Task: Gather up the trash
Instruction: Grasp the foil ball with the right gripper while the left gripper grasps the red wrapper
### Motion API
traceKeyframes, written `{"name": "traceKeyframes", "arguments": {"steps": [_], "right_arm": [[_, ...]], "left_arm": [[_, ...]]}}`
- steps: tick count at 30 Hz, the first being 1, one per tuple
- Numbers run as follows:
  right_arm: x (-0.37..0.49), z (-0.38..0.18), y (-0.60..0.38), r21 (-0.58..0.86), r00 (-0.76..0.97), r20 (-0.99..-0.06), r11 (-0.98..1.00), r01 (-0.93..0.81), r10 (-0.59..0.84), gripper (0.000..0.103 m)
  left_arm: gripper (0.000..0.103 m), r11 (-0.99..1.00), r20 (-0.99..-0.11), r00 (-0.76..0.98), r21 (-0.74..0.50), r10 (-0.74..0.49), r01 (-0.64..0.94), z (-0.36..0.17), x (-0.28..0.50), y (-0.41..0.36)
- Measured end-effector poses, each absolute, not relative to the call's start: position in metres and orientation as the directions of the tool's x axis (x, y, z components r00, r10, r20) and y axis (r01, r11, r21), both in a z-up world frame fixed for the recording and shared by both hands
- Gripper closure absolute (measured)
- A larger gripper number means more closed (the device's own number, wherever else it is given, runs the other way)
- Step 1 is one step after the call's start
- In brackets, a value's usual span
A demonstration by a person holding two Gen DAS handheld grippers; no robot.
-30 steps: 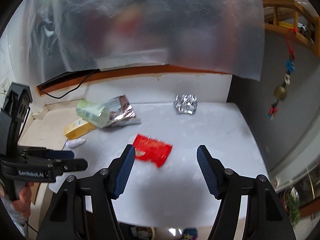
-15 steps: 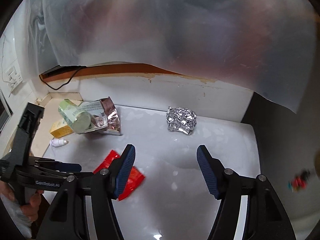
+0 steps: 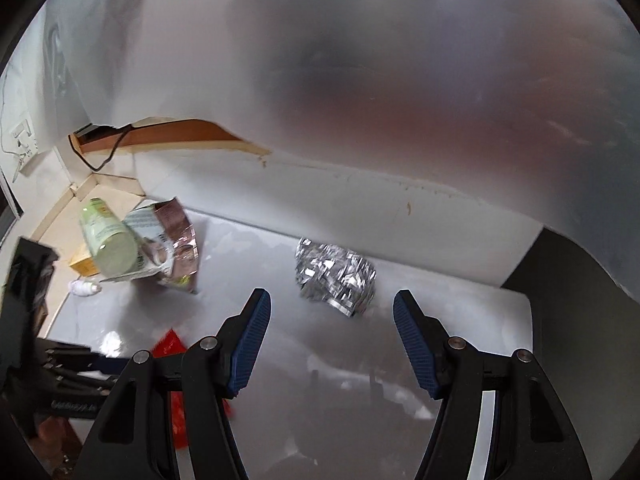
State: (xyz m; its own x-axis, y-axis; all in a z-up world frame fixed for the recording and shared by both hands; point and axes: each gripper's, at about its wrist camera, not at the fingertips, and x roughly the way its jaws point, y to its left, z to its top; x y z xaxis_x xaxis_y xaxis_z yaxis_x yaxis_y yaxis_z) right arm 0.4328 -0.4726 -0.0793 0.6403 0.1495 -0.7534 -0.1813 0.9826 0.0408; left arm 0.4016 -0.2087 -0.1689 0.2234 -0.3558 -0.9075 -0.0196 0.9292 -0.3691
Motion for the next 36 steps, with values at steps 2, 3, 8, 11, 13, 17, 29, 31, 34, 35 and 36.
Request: {"name": "traceKeyframes", "arguments": {"steps": [2,3,8,11,13,17,29,31,34,35,36], "right_arm": [[0.442,-0.085,-0.473,0.029,0.645,-0.750,0.982,-0.189,0.146,0.038],[0.447,-0.088,-0.472,0.017,0.647,-0.750,0.981,-0.192,0.139,0.038],[0.467,-0.109,-0.466,-0.010,0.635,-0.762,0.978,-0.210,0.128,0.038],[0.473,-0.118,-0.463,-0.032,0.633,-0.764,0.973,-0.228,0.123,0.037],[0.478,-0.124,-0.460,-0.048,0.630,-0.767,0.968,-0.247,0.123,0.037],[0.483,-0.136,-0.455,-0.075,0.628,-0.768,0.954,-0.289,0.130,0.037],[0.473,-0.151,-0.447,-0.043,0.609,-0.773,0.942,-0.333,0.180,0.074],[0.467,-0.147,-0.445,-0.037,0.613,-0.767,0.940,-0.340,0.192,0.074],[0.455,-0.143,-0.441,-0.007,0.608,-0.762,0.936,-0.352,0.223,0.074],[0.451,-0.142,-0.439,-0.001,0.606,-0.761,0.935,-0.356,0.230,0.074],[0.445,-0.142,-0.436,0.010,0.603,-0.760,0.932,-0.361,0.242,0.074]], "left_arm": [[0.095,0.929,-0.904,0.242,-0.370,-0.354,-0.022,-0.165,0.402,-0.212],[0.103,0.929,-0.900,0.256,-0.369,-0.353,-0.017,-0.162,0.402,-0.214],[0.103,0.927,-0.866,0.359,-0.374,-0.348,-0.002,-0.133,0.399,-0.216],[0.103,0.925,-0.846,0.403,-0.381,-0.348,0.000,-0.115,0.399,-0.213],[0.103,0.919,-0.845,0.394,-0.395,-0.361,-0.004,-0.110,0.402,-0.210],[0.103,0.913,-0.856,0.357,-0.407,-0.374,-0.018,-0.115,0.399,-0.207],[0.098,0.885,-0.877,0.211,-0.457,-0.432,-0.086,-0.160,0.385,-0.206],[0.081,0.873,-0.869,0.203,-0.477,-0.452,-0.098,-0.165,0.382,-0.206],[0.064,0.863,-0.859,0.214,-0.494,-0.466,-0.106,-0.167,0.377,-0.207],[0.063,0.859,-0.855,0.218,-0.501,-0.471,-0.106,-0.168,0.375,-0.208],[0.063,0.854,-0.850,0.219,-0.509,-0.480,-0.105,-0.168,0.374,-0.209]]}}
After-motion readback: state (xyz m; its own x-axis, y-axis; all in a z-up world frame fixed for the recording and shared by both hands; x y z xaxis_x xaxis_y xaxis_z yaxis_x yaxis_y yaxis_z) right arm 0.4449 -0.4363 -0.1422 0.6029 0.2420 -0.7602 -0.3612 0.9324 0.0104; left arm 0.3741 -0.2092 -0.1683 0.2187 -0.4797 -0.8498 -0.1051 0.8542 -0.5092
